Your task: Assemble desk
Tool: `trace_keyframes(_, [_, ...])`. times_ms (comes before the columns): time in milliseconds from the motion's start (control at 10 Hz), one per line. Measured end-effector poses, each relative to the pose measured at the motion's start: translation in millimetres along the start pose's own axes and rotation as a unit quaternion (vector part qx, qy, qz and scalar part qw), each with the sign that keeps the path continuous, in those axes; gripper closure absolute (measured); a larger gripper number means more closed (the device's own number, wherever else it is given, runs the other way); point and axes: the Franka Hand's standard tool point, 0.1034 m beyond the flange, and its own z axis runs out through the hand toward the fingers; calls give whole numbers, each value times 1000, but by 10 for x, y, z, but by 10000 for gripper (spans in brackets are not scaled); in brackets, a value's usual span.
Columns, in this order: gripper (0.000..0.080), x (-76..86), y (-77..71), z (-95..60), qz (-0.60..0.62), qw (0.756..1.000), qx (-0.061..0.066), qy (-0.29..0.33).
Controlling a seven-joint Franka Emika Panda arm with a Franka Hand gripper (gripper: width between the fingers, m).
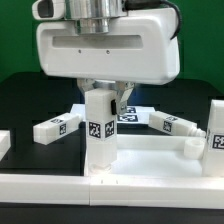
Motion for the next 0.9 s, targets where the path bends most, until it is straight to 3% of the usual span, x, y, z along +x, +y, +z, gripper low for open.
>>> trace_keyframes(100, [510,-43,-28,37,101,995,4,5])
trace_keyframes(300, [509,-44,-82,41,274,961,27,-5])
trace_keyframes(400, [509,-53,-102,35,322,946,29,-9])
trace_keyframes(600, [509,-72,-110,42,312,950,28,-10])
trace_keyframes(700, [427,-65,-94,42,264,964,26,-8])
trace_keyframes(900, [179,-20,3,39,69,997,23,-10])
